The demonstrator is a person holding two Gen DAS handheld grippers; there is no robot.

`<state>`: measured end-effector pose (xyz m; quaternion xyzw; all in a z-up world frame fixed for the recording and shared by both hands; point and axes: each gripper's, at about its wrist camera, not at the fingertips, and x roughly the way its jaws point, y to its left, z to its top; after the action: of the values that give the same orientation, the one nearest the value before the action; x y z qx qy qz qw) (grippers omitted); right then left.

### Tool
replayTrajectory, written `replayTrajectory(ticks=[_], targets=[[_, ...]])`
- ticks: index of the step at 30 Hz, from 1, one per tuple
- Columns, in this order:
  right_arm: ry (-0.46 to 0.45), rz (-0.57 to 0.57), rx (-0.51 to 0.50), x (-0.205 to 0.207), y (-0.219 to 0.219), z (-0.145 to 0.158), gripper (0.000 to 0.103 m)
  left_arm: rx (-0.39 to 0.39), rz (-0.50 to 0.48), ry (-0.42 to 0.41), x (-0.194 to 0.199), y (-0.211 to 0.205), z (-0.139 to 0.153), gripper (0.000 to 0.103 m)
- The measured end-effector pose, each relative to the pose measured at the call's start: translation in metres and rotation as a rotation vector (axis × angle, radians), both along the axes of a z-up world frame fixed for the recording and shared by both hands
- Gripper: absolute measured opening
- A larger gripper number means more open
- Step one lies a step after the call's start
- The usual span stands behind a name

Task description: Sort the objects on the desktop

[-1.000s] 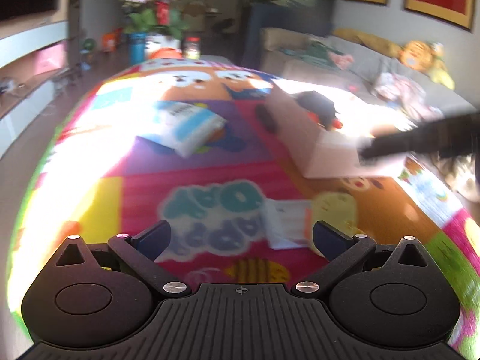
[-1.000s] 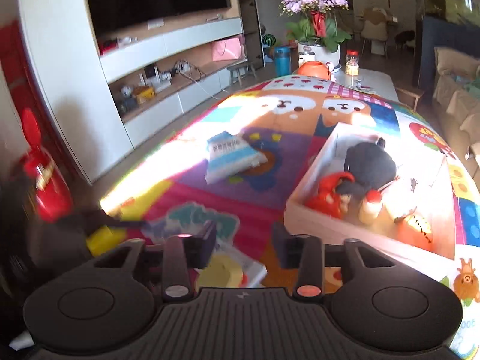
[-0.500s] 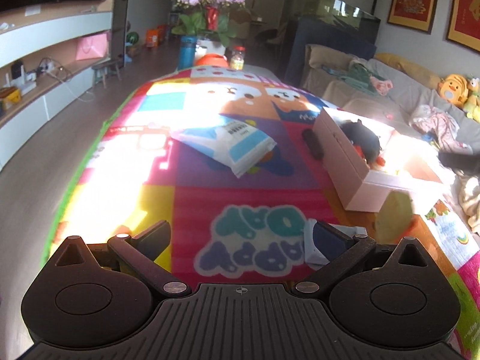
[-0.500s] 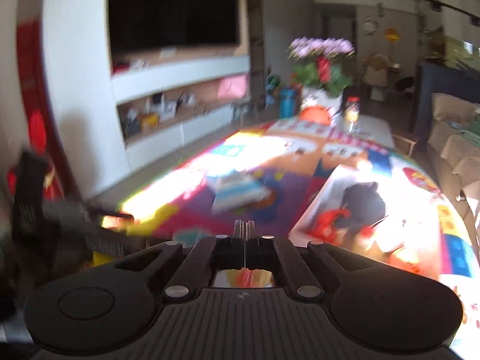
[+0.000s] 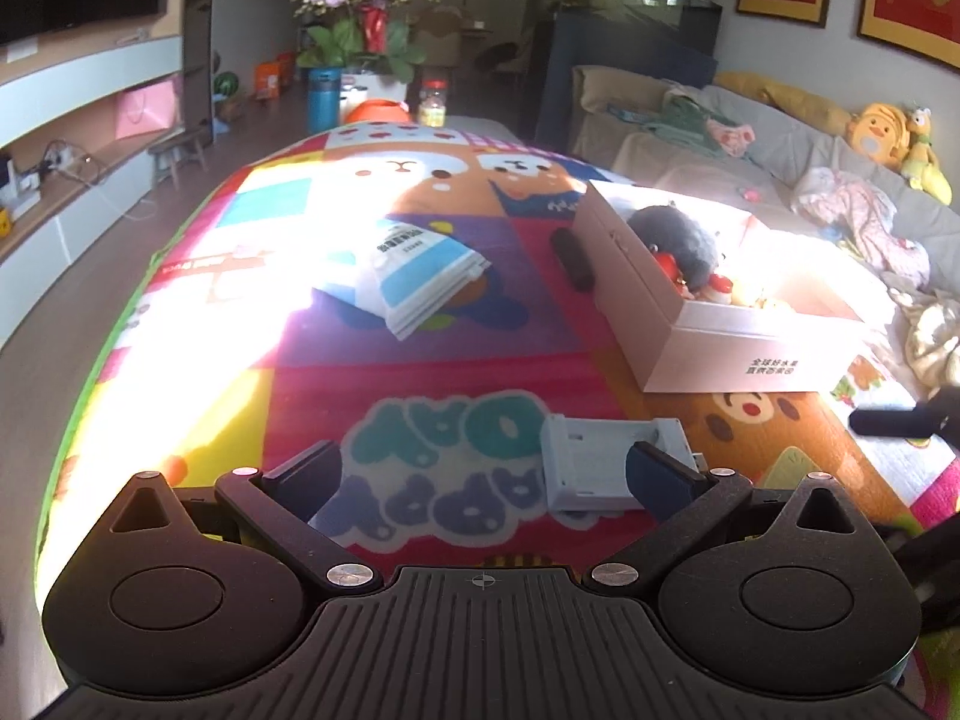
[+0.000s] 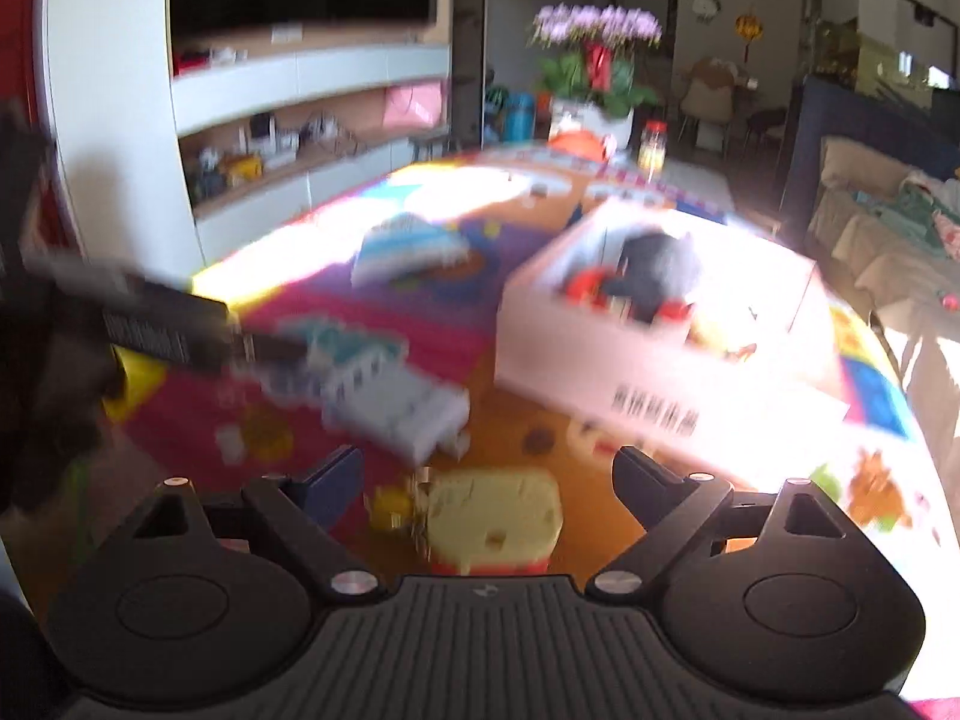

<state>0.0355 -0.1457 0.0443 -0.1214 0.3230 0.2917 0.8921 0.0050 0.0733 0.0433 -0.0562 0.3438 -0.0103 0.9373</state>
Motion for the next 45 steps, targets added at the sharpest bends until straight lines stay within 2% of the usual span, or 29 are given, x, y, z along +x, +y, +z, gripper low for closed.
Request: replayTrajectory(ticks=[2, 3, 4, 6, 10, 11, 14, 15, 20, 26, 32, 35, 37, 39, 42, 45], targets=[[0.006, -0.02, -0.024, -0.001, 0.002, -0.016, 0.087, 0.006, -0.025, 0.01, 0.0, -0.003, -0.001, 0.103], [0.006, -0.027, -0.026, 0.0, 0.002, -0.021, 0.072, 0.011, -0.043, 0.014, 0.0, -0.007, -0.003, 0.103], [0.015, -0.029, -0.02, 0.001, -0.001, -0.023, 0.063, 0.016, -0.062, 0.018, 0.001, -0.011, -0.004, 0.103], [0.03, -0.064, 0.007, 0.005, -0.011, -0.023, 0.058, 0.026, -0.1, 0.029, 0.003, -0.022, -0.008, 0.103], [0.014, -0.17, 0.001, 0.013, -0.04, -0.02, 0.058, 0.032, -0.156, 0.054, 0.013, -0.042, -0.019, 0.103], [0.03, -0.177, 0.019, 0.013, -0.047, -0.019, 0.06, 0.037, -0.17, 0.057, 0.016, -0.048, -0.021, 0.103], [0.049, -0.208, 0.079, 0.013, -0.067, -0.016, 0.084, 0.055, -0.206, 0.066, 0.026, -0.064, -0.03, 0.103], [0.038, -0.222, 0.084, 0.013, -0.069, -0.017, 0.087, 0.063, -0.214, 0.068, 0.03, -0.069, -0.033, 0.103], [0.072, -0.276, 0.099, 0.019, -0.07, -0.029, 0.091, 0.12, -0.192, 0.05, 0.042, -0.08, -0.042, 0.103], [0.074, -0.279, 0.1, 0.019, -0.066, -0.037, 0.099, 0.185, -0.219, 0.012, 0.037, -0.078, -0.042, 0.103], [0.002, -0.301, 0.101, 0.017, -0.068, -0.029, 0.103, 0.217, -0.102, -0.005, 0.041, -0.053, -0.04, 0.103], [0.007, -0.299, 0.106, 0.021, -0.066, -0.027, 0.103, 0.224, -0.065, -0.002, 0.044, -0.042, -0.039, 0.103], [0.025, -0.286, 0.108, 0.022, -0.063, -0.03, 0.103, 0.203, -0.091, -0.007, 0.045, -0.037, -0.038, 0.103], [0.044, -0.273, 0.105, 0.021, -0.059, -0.034, 0.103, 0.17, -0.175, -0.012, 0.046, -0.04, -0.036, 0.103], [0.051, -0.271, 0.112, 0.02, -0.057, -0.034, 0.103, 0.221, -0.198, -0.026, 0.053, -0.05, -0.038, 0.103], [0.107, -0.265, 0.16, 0.021, -0.061, -0.037, 0.103, 0.238, -0.209, -0.019, 0.063, -0.054, -0.04, 0.103]])
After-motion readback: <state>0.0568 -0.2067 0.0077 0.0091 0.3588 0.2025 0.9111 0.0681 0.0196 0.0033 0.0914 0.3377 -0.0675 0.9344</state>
